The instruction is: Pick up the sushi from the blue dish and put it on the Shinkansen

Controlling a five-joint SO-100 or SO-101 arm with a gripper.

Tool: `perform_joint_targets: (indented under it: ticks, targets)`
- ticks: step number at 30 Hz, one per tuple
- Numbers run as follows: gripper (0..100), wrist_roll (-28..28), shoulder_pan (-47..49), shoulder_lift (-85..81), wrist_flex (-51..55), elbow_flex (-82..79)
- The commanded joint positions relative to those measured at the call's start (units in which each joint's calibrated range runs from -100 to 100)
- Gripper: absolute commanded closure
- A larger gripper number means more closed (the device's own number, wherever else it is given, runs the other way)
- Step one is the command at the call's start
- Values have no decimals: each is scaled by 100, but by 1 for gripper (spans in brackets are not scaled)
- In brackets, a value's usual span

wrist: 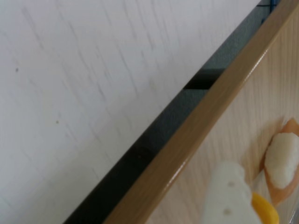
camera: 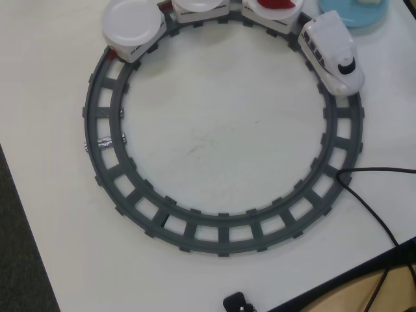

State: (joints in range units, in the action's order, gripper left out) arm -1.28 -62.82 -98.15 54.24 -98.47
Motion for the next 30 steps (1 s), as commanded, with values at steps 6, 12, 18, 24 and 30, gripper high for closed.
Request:
perform_joint_targets:
  ticks: [6, 12, 18, 24, 30]
  targets:
    - [69, 2, -3, -60, 6, 17]
    - [69, 2, -3, -60, 6, 17]
    - [69, 2, -3, -60, 6, 17]
    - [69, 2, 41, -60, 31, 26]
    - [69, 7, 23, -10, -11, 44]
